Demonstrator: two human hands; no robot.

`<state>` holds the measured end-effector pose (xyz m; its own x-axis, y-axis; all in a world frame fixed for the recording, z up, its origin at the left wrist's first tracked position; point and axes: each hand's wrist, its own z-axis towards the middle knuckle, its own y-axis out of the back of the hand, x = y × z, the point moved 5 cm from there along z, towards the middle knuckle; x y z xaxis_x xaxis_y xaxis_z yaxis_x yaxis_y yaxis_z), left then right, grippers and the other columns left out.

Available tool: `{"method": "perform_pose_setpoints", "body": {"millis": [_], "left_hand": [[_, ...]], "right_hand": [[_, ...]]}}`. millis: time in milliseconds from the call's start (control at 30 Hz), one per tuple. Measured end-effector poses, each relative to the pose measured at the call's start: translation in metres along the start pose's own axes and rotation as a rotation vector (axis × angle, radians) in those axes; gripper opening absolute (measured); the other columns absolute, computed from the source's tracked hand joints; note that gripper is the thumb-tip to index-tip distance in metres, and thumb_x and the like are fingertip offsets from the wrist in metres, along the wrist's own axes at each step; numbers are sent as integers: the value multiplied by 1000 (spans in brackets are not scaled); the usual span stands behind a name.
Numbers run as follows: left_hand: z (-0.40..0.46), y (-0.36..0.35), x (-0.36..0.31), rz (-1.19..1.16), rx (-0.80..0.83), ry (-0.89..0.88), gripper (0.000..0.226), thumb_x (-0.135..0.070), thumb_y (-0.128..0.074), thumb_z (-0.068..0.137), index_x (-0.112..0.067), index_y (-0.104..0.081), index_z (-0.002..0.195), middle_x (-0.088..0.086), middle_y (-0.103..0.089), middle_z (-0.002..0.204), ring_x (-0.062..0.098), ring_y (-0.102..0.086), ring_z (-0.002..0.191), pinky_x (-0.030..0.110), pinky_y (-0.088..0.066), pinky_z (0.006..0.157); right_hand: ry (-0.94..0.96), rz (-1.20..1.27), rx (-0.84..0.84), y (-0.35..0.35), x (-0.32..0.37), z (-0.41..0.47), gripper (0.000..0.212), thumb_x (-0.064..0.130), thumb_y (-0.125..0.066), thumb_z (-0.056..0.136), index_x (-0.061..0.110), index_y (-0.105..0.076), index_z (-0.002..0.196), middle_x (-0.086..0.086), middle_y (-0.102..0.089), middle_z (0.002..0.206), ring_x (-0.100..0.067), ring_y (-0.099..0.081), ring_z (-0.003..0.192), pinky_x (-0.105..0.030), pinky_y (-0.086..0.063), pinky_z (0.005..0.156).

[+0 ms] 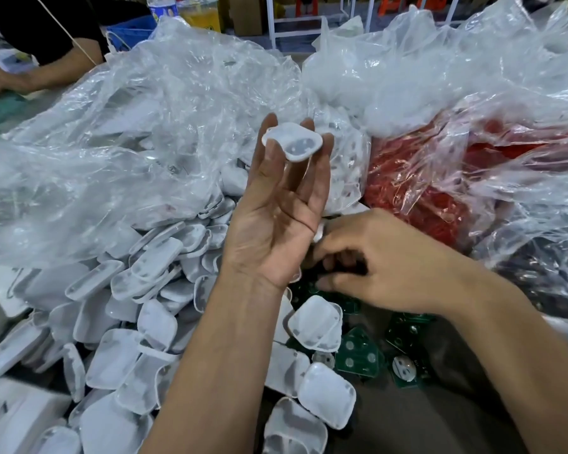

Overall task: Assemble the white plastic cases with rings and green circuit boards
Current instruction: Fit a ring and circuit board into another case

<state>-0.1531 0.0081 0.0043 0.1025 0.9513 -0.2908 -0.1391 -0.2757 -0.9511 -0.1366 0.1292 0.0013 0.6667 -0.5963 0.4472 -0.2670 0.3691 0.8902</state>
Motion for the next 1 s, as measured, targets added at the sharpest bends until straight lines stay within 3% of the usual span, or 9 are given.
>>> {"method": "perform_pose_setpoints", "body": {"millis": [100,200,333,400,500,633,733,800,1000], "left_hand": [[-1,1,0,4,0,3,35,-17,-62,88,-20,-68,123,12,-69,127,32,-73,107,33,-63,86],[-1,1,1,8,-5,7,36,-17,-62,88,-20,-67,124,12,-64,134,32,-72,107,33,-63,87],[-2,1,4,40,-17,21,38,-16,-63,86,-20,-67,124,13,-63,136,32,-73,104,32,-62,87],[-2,1,6,47,-11,28,37,-16,-62,86,-20,-67,123,13,-65,132,32,-73,104,32,-62,86],[-1,0,6,48,-5,29,38,-15,-63,85,-20,-68,122,12,-67,127,32,-74,103,31,-63,85],[-1,1,5,47,5,24,38,-15,-64,85,-21,-68,122,12,-68,127,31,-74,104,31,-63,85],[0,2,5,22,9,29,37,-15,-64,86,-21,-69,122,12,-67,130,32,-73,105,31,-63,83],[0,3,5,20,1,28,36,-16,-64,86,-21,-70,121,12,-66,130,32,-73,105,30,-63,81],[0,3,8,34,0,40,36,-14,-66,85,-21,-71,120,12,-69,126,32,-74,106,30,-63,83]], "right_hand": [[-20,-102,47,-10,1,4,37,46,-77,87,39,-71,123,17,-55,109,-7,-57,97,-36,-53,89],[-26,-81,49,-8,-1,2,43,51,-78,83,42,-69,124,26,-44,107,0,-49,92,-31,-52,86],[-29,-68,27,-10,-2,3,36,52,-78,85,41,-74,119,25,-43,104,-2,-50,94,-34,-52,87],[-20,-46,-13,-7,-2,3,27,46,-79,87,36,-78,112,20,-52,103,-6,-54,95,-38,-52,88],[3,134,-164,7,-4,1,8,33,-82,87,27,-83,92,16,-65,96,-5,-64,89,-33,-54,83],[-134,330,-408,22,-19,-8,20,33,-79,85,29,-68,70,9,-68,74,-6,-61,59,-13,-46,57],[-197,960,-547,30,-30,-13,25,22,-71,94,14,-62,71,-24,-70,86,-28,-62,59,-24,-43,41],[-153,1312,-591,35,-29,-14,20,21,-64,94,12,-60,77,-22,-75,93,-27,-69,64,-22,-40,38],[-119,1407,-634,39,-28,-17,19,21,-60,96,13,-51,82,-13,-78,95,-17,-61,54,-19,-31,37]]}}
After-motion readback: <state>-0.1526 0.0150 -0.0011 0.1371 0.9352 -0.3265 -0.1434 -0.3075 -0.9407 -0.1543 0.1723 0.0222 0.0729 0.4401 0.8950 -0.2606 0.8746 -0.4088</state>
